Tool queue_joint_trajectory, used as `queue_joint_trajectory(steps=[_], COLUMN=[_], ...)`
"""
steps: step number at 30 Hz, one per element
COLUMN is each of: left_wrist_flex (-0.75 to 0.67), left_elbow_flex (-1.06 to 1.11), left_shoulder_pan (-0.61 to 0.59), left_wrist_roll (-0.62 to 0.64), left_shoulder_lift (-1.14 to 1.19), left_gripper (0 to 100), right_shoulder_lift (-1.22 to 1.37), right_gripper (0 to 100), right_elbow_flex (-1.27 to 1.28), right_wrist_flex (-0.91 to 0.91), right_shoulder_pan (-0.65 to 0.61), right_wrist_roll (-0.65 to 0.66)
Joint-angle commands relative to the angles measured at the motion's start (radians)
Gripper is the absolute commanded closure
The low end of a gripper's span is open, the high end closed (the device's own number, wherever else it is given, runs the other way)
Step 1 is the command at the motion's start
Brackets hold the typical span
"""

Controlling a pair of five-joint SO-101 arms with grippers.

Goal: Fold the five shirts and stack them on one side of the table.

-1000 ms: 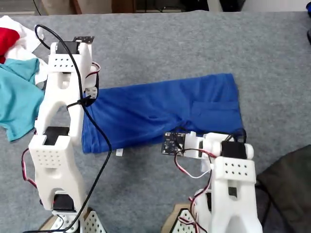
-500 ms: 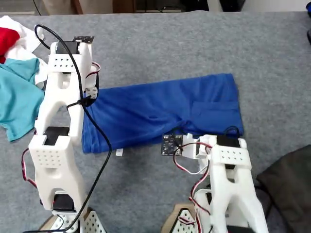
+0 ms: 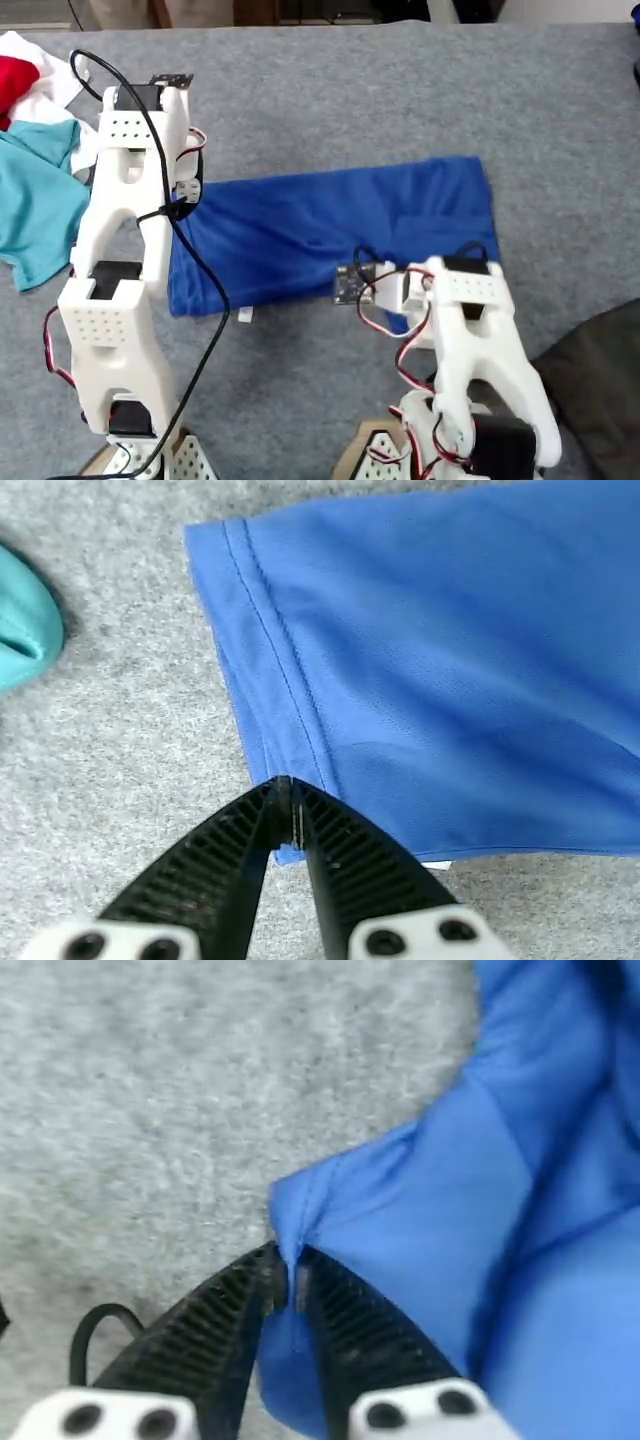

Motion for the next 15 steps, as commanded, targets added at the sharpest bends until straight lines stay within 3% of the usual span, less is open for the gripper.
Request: queue_joint_trajectory(steps=[1, 15], left_wrist_flex=[0.011, 0.011], left_elbow_flex=[-0.003, -0.008], left_shoulder_pan=[0.000, 0.000], left_wrist_roll=[-0.002, -0.002], left_shoulder_lift=[-0.065, -0.065], left_gripper=[98, 98], right_shoulder_lift=[0.004, -0.024], right_gripper=[98.7, 98.8], right_elbow_flex=[-0.051, -0.306], right_wrist_flex=[-0.006, 0.003], right_shoulder_pan=[-0.001, 0.130], right_wrist_roll=[0.006, 0.006])
